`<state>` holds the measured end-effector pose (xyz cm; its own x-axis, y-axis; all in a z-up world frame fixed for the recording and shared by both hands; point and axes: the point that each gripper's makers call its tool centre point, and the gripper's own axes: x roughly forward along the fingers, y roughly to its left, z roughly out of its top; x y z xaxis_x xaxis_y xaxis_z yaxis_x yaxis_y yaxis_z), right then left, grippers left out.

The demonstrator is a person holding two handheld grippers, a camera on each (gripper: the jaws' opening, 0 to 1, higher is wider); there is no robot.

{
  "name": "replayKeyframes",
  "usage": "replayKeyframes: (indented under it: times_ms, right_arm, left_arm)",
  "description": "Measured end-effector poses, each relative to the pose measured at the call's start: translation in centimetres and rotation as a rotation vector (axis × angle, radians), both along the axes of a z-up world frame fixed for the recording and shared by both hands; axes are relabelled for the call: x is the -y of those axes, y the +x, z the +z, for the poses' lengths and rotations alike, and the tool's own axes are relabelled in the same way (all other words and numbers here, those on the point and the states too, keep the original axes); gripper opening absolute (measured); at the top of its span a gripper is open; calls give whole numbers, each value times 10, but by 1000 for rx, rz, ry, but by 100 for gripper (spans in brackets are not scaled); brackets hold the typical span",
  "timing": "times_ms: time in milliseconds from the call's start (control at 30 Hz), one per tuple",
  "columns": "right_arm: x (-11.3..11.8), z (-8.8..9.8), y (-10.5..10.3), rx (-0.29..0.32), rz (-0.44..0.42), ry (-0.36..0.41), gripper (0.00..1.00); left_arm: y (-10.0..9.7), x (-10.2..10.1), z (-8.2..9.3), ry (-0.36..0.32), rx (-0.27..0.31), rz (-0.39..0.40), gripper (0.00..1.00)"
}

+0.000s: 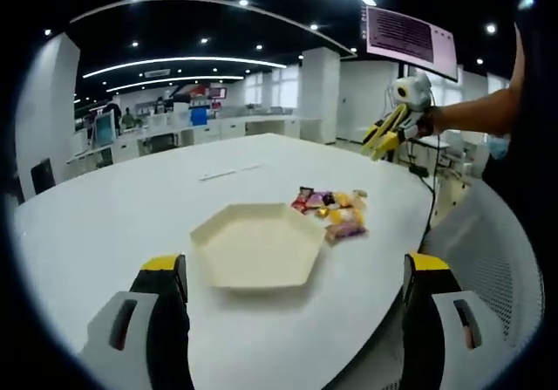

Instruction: Place the target food into the container with the food tongs after gripping and lifting it, then release it inside without dropping or visibly crushing the food.

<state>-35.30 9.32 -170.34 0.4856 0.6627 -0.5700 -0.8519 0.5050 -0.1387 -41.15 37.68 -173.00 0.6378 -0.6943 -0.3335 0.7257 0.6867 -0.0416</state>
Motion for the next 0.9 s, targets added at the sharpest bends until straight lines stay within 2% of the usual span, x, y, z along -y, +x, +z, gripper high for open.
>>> replayKeyframes:
  times_ms: [200,333,433,567,667,900]
  right_arm:
    - [1,-16,7,-6,1,-10,27]
    - [1,-24,11,-14,-8,-15,28]
    - [0,-30,12,-20,-7,-15,28]
    - [1,-41,14,-27,-8,-34,28]
    - [4,-52,16,-39,-17,-50,28]
    - [8,-70,21,-61,-23,-80,28]
  left_arm:
    - [2,-3,-2,-14,0,5,100]
    - [1,-2,-4,2,20,-3,100]
    - [1,0,-1,12,60,-14,100]
    - [1,-3,-10,37,18,-4,100]
    - [2,-2,-9,32,28,-1,100]
    - [3,-3,-12,45,12,6,100]
